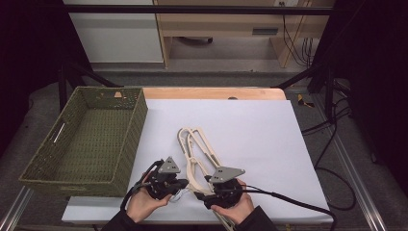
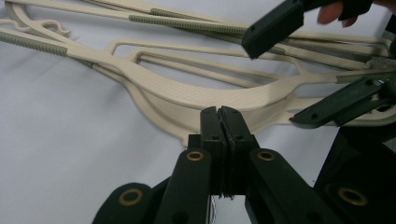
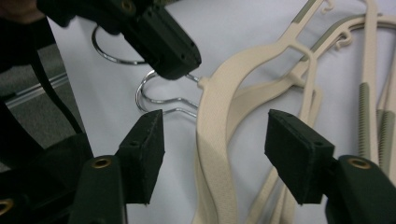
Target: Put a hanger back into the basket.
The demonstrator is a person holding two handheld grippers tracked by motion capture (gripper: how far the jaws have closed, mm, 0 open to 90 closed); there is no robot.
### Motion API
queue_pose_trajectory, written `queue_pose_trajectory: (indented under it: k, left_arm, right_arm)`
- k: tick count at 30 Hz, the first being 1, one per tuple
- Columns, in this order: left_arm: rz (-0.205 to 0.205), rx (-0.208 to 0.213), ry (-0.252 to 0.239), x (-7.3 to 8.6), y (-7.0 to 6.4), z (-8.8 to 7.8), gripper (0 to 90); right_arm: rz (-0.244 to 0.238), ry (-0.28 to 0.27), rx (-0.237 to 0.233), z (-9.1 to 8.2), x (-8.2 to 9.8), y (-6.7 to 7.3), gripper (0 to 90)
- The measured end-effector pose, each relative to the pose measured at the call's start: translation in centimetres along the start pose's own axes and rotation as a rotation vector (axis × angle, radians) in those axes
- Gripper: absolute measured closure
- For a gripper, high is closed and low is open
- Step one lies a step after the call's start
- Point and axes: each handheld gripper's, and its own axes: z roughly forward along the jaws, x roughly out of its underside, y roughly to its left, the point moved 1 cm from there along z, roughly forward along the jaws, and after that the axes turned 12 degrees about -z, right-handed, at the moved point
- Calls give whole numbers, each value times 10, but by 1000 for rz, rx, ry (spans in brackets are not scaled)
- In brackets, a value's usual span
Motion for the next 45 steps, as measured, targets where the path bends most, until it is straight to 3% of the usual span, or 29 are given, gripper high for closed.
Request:
queue_pose_trajectory:
  k: [5,10,16,19,26,32,37,39,43,45]
  left_arm:
    - [-20,5,-6,0,-1,0,885]
    - [-13,7,-1,-1,-1,-2,885]
    - [-18,6,-6,-1,-2,-3,885]
    - [-17,7,-8,-1,-3,-4,885]
    - [-17,22,-38,-2,-3,-8,875]
    - [-42,38,-197,-7,1,-44,616]
    - [-30,45,-342,-7,9,-76,381]
    - [-37,43,-382,-6,14,-81,308]
    - [-46,68,-418,-3,23,-85,182]
    - [-50,58,-411,-1,25,-82,130]
  right_arm:
    - [-32,47,-8,9,3,4,455]
    - [-75,83,4,14,4,9,538]
    - [-93,89,6,16,5,11,669]
    - [-105,88,29,16,6,10,731]
    - [-118,81,27,13,5,11,744]
    - [-130,74,52,8,2,8,751]
    - [-129,64,72,0,-2,5,759]
    - [-134,68,94,-5,-4,2,765]
    - [-137,68,132,-14,-5,-5,777]
    - [-123,70,156,-19,-5,-11,783]
